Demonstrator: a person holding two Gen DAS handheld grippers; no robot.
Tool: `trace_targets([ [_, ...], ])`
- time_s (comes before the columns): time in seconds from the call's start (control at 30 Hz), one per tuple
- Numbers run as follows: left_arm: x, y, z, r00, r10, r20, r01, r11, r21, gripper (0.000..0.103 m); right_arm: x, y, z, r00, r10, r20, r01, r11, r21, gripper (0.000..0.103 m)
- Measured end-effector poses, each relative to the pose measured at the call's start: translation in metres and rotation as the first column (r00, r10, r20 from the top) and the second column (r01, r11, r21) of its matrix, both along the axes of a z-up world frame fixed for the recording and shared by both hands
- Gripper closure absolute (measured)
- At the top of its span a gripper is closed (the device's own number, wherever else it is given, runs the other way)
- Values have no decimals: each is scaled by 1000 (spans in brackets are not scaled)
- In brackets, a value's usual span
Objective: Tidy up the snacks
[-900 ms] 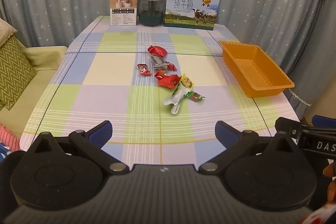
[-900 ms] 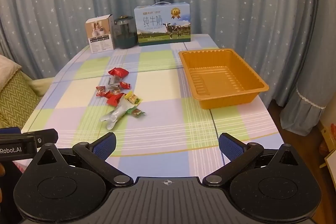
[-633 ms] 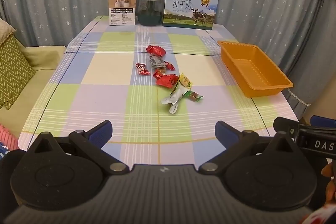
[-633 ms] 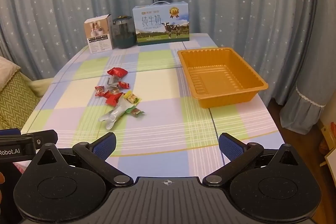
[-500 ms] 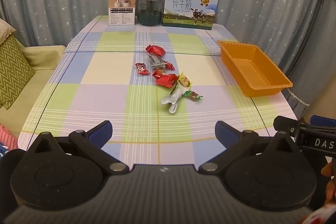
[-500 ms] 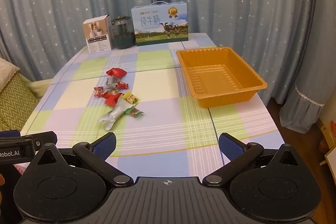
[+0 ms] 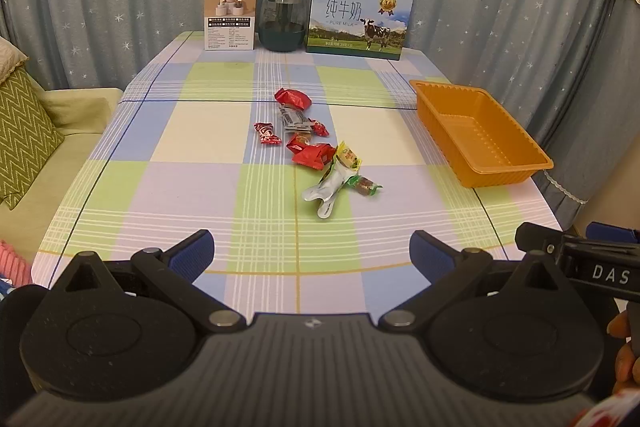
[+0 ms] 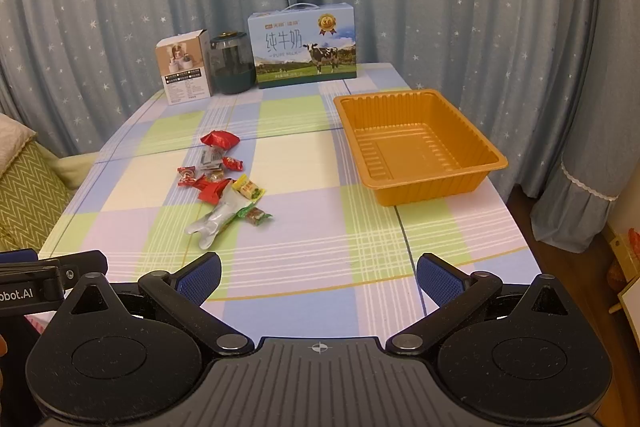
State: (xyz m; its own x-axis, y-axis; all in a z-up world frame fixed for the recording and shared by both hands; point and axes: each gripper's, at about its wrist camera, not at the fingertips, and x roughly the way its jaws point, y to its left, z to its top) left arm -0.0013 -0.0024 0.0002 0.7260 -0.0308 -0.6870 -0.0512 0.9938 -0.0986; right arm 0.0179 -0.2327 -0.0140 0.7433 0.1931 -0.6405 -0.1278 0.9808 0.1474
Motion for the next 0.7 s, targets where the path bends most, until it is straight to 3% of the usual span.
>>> trace_targets([
  [0.7, -1, 1, 2, 1000, -5, 4, 5, 1000, -4, 0, 0, -3, 4, 1000, -6, 3, 6, 1000, 2, 0],
])
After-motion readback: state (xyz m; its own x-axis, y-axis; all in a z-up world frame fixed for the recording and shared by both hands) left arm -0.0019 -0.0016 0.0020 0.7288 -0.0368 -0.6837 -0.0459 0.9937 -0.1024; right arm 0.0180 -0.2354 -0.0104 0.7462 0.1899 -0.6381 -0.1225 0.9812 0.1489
